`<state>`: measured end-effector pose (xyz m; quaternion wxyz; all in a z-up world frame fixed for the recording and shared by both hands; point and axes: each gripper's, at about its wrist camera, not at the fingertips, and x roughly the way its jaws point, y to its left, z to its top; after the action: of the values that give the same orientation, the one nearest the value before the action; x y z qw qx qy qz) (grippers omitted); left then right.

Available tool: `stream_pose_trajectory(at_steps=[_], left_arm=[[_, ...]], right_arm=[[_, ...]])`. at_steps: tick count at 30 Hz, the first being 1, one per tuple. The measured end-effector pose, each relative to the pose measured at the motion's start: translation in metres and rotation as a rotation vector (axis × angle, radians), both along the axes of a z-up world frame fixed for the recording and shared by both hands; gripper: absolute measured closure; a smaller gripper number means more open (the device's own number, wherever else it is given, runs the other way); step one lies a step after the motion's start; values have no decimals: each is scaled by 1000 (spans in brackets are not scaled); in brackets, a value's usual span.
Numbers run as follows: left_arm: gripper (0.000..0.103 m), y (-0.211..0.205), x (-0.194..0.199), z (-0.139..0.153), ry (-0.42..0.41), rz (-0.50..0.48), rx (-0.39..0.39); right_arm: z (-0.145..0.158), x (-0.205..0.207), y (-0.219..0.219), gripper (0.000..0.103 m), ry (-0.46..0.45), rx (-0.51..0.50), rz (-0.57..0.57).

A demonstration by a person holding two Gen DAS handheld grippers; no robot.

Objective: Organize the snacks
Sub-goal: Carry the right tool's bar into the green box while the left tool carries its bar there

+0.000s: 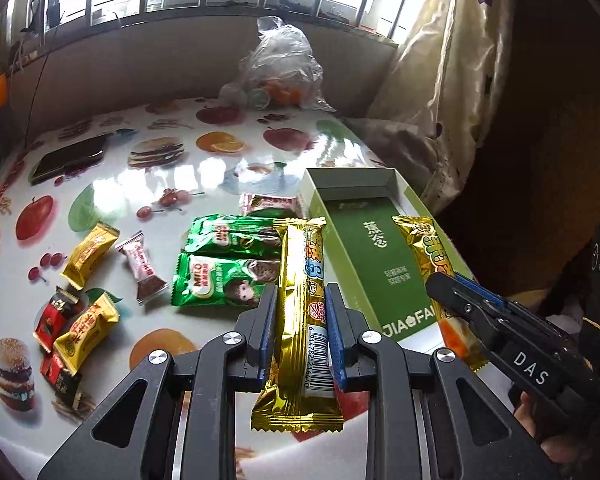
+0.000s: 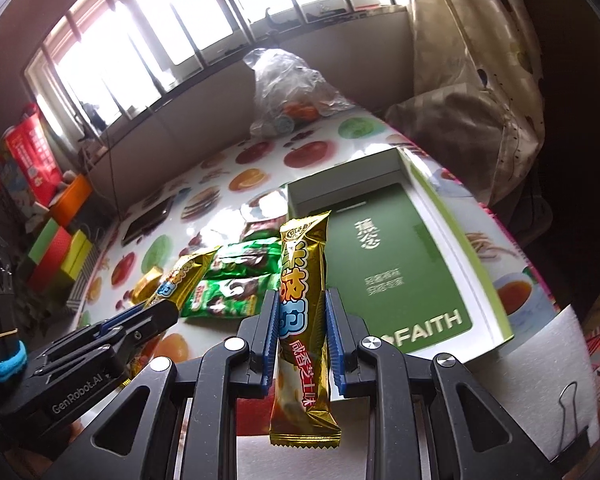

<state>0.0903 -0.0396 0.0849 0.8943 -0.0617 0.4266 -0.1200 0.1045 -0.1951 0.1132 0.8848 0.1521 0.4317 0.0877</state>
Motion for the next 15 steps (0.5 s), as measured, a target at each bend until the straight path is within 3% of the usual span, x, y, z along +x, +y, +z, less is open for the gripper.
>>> stream_pose_trajectory(at_steps=[11,15], left_arm=[[79,-45,36,-9,48,-58,-79],[79,-59,46,-17,68,-65,-71]], right_arm=[[-15,27,-39,82,37,-50,-47],[-24,37,-50,82,59,-70,-53]])
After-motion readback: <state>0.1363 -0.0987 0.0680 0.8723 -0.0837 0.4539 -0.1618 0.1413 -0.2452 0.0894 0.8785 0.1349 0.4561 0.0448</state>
